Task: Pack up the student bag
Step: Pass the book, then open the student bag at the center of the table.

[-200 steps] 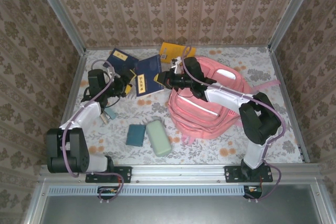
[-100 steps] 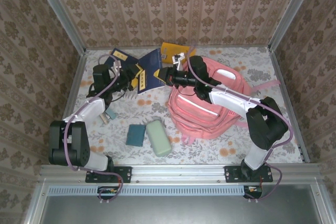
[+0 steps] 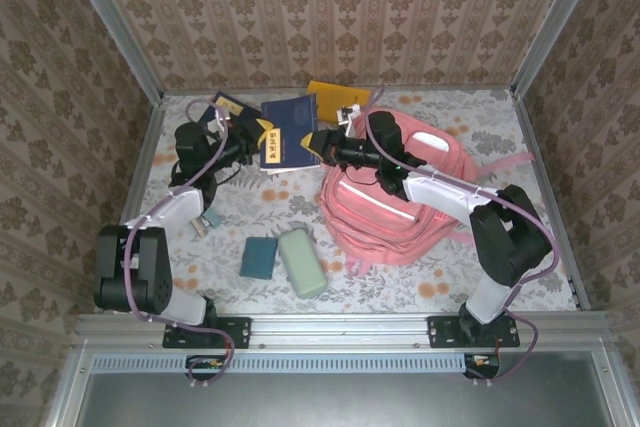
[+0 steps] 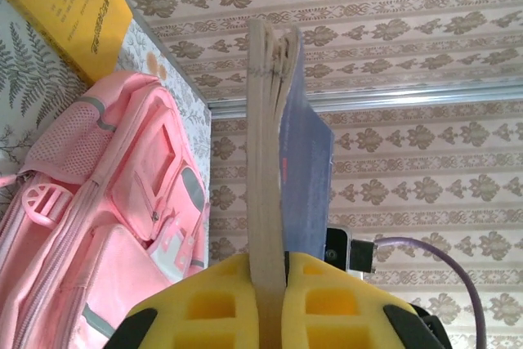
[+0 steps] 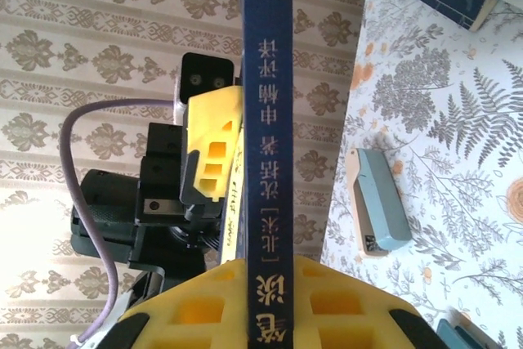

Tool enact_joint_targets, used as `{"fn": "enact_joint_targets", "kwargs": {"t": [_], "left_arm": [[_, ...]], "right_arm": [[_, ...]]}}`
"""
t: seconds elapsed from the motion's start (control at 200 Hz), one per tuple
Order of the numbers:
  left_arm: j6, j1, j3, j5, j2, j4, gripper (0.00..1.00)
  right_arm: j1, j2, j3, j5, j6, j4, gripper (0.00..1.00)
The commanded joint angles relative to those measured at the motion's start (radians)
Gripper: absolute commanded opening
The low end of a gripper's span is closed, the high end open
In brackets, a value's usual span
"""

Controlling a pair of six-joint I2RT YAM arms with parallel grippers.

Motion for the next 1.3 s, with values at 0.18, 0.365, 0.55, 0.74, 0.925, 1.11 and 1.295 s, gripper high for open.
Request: {"fn": "enact_joint_targets", "kwargs": {"t": [0.18,0.365,0.55,0.74,0.925,1.11,1.295], "left_arm": [[0.045,-0.010,0.008,0.038,-0.078,-0.026,0.00],[0.049,-0.007,0.013,0.034,-0.089,-0.040,0.00],[0.096,0.003,0.000,0.029,-0.117,-0.107,0.00],[0.177,0.024,-0.018,0.026,-0.164,-0.225,0.00],[0.193,0.048,-0.056,0.026,-0.193,-0.255,0.00],[0.213,0.060,-0.072,0.026,-0.224,-0.289,0.00],[0.248,0.070,-0.078,0.028,-0.254,-0.343,0.00]], "right_arm": [[-0.037,-0.109,-0.058,0.012,-0.164,-0.195,0.39],[-0.079,-0.164,-0.108,0.057,-0.260,-0.351,0.52],[-0.066,-0.200,0.014,0.276,-0.666,-0.844,0.53],[-0.048,-0.240,0.001,0.502,-0.983,-1.011,0.52],[0.049,-0.199,-0.025,0.603,-1.235,-1.081,0.54],[0.110,-0.118,-0.031,0.704,-1.312,-1.112,0.57],[0.114,-0.069,-0.063,0.769,-1.349,-1.085,0.61]]}}
